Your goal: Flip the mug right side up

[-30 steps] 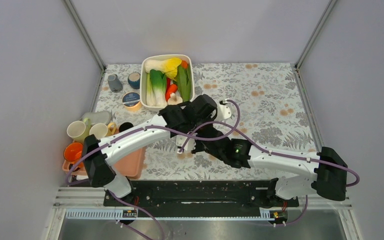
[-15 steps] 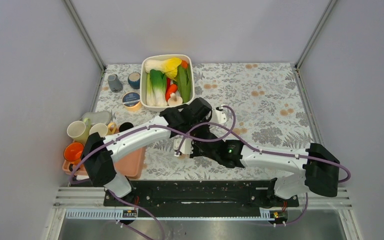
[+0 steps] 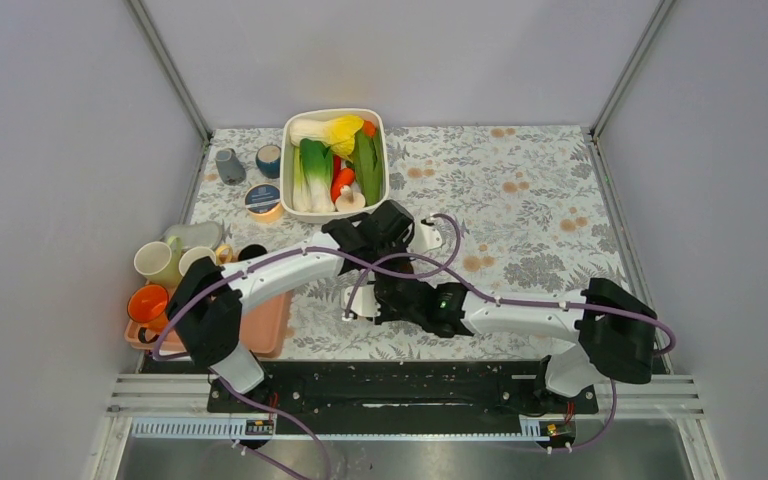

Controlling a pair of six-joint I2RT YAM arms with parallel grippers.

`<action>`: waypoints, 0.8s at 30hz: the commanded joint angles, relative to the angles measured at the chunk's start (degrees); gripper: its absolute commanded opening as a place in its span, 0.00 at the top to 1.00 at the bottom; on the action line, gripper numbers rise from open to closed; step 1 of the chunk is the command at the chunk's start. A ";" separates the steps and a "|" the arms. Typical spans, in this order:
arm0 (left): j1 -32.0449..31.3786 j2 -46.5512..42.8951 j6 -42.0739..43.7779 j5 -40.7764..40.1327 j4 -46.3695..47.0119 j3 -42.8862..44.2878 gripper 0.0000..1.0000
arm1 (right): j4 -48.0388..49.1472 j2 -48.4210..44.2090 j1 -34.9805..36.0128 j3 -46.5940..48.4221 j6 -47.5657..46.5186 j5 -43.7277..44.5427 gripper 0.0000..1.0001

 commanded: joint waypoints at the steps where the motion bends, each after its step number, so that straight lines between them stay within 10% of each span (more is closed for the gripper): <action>1: 2.25 1.38 -4.32 2.77 -2.98 -1.13 1.00 | 3.68 -2.52 0.59 5.63 -3.33 10.80 0.56; 24: 17.88 -1.42 -7.18 13.97 -6.28 3.44 1.00 | 0.08 -26.72 1.56 -5.23 2.78 -12.95 0.32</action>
